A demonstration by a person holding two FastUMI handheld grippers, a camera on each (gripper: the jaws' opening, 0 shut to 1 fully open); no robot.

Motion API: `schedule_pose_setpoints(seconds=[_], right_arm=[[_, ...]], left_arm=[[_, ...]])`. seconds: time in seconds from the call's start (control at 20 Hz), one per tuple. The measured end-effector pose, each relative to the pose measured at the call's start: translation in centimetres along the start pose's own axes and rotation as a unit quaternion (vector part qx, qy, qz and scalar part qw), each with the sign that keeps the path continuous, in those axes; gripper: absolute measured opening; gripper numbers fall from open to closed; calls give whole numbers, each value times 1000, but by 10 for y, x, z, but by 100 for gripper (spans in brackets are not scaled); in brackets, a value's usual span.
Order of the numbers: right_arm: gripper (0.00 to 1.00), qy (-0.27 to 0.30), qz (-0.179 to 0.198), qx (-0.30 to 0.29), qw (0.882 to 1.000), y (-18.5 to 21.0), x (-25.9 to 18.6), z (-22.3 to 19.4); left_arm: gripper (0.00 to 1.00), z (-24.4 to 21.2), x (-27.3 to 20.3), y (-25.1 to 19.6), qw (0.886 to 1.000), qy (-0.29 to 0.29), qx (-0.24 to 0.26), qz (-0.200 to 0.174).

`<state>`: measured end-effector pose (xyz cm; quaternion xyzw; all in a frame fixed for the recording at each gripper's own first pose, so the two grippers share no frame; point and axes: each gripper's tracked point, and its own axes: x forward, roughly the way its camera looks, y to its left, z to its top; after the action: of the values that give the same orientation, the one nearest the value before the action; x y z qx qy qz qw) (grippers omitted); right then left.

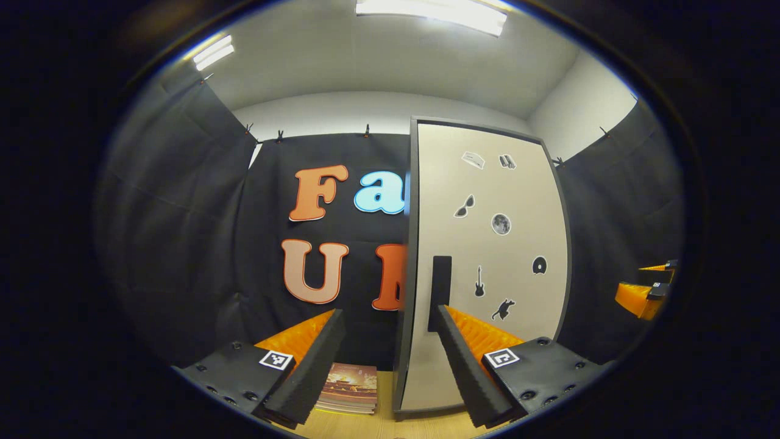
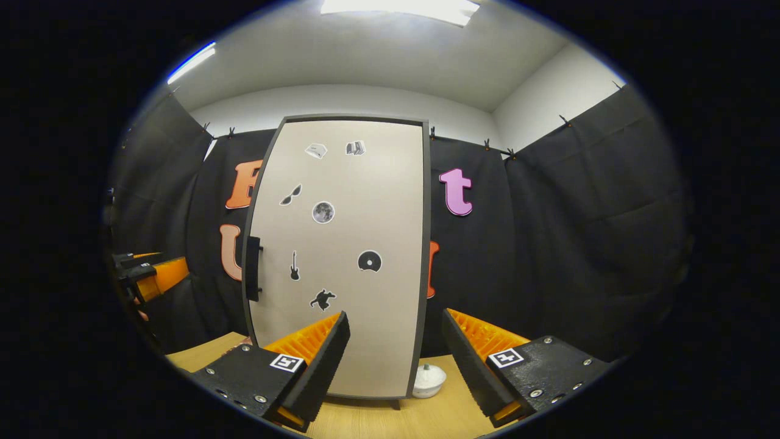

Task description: Open the cabinet door with the right hand, grasp the bottle in the cabinet with the left hand and place it on the coaster, then close the cabinet door with the right hand.

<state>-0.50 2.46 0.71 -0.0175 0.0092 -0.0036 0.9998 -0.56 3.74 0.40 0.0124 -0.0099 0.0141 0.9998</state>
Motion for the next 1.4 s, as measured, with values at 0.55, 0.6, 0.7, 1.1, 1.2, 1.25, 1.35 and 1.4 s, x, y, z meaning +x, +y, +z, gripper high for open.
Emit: schedule_pose_setpoints(seconds=[0.55,0.6,0.7,1.1,1.2,1.25,1.35,1.4], right_arm=[[94,26,52,21,998,51,21,-11],[94,27,59,22,998,59,24,-11],[94,25,72,24,997,74,31,-10],[94,55,144,44,987,160,67,-19],[95,64,160,39,984,185,77,-22],[94,74,171,38,982,199,80,-26],[94,85,192,39,977,226,88,-27],[94,87,197,40,976,237,93,-27]], left_arm=[[98,-4,-7,30,1000,2,20,24],[98,-3,-9,35,999,2,20,25],[96,-3,-13,46,999,2,23,33],[96,-9,-35,106,995,10,31,90],[96,-12,-41,124,994,13,33,107],[98,-14,-46,133,993,17,30,116],[98,-20,-53,147,991,24,21,128],[96,-22,-56,157,990,26,21,136]])
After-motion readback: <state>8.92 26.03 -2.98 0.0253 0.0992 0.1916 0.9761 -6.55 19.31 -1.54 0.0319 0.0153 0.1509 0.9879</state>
